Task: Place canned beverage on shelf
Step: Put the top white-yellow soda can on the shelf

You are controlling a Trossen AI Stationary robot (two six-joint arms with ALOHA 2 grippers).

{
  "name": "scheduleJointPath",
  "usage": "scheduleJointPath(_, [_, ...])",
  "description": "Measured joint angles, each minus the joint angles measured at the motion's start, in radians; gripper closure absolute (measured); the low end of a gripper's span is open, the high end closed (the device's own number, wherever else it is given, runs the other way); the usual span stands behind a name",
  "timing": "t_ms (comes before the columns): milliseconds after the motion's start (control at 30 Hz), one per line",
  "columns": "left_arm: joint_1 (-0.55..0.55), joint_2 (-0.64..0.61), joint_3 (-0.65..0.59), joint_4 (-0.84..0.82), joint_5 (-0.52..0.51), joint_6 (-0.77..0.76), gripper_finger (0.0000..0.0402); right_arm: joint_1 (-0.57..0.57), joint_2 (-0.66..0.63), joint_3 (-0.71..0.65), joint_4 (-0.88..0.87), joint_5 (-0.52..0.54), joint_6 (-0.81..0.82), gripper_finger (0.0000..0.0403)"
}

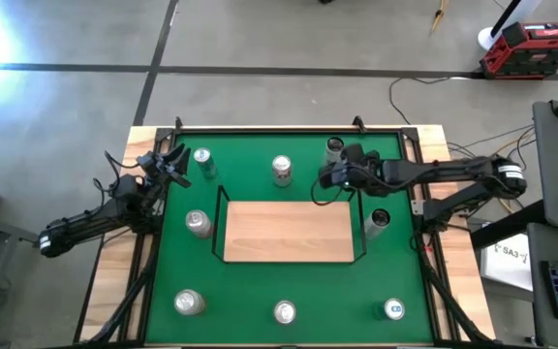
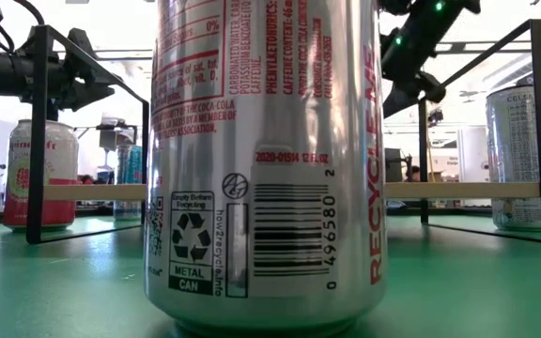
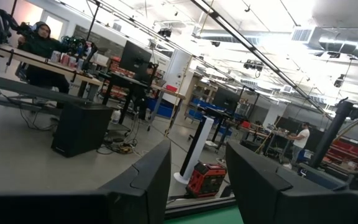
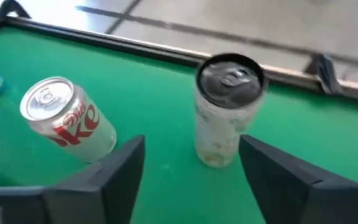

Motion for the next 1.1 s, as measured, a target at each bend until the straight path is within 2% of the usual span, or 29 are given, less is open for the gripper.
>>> scheduleJointPath(167, [0.000,0.000,0.000,0.000,0.000,0.000,0.0264,-0.017,0.031,0.156,-0.241,-0.096,0.166,0.0093])
scheduleJointPath(333, [0.000,0.000,0.000,0.000,0.000,0.000,0.0264,-0.055,0.084,0.276,-0.399,-0.176,0.296,0.0061])
scheduleJointPath(533, [0.000,0.000,0.000,0.000,0.000,0.000,0.0264,-0.126,0.160,0.398,-0.528,-0.284,0.432,0.0051])
scheduleJointPath(733, [0.000,0.000,0.000,0.000,0.000,0.000,0.0264,-0.235,0.249,0.530,-0.629,-0.393,0.499,0.0051])
scheduleJointPath(933, [0.000,0.000,0.000,0.000,0.000,0.000,0.0264,-0.399,0.349,0.654,-0.716,-0.610,0.453,0.0051])
scheduleJointPath(1100, [0.000,0.000,0.000,0.000,0.000,0.000,0.0264,-0.504,0.425,0.731,-0.781,-0.754,0.247,0.0051])
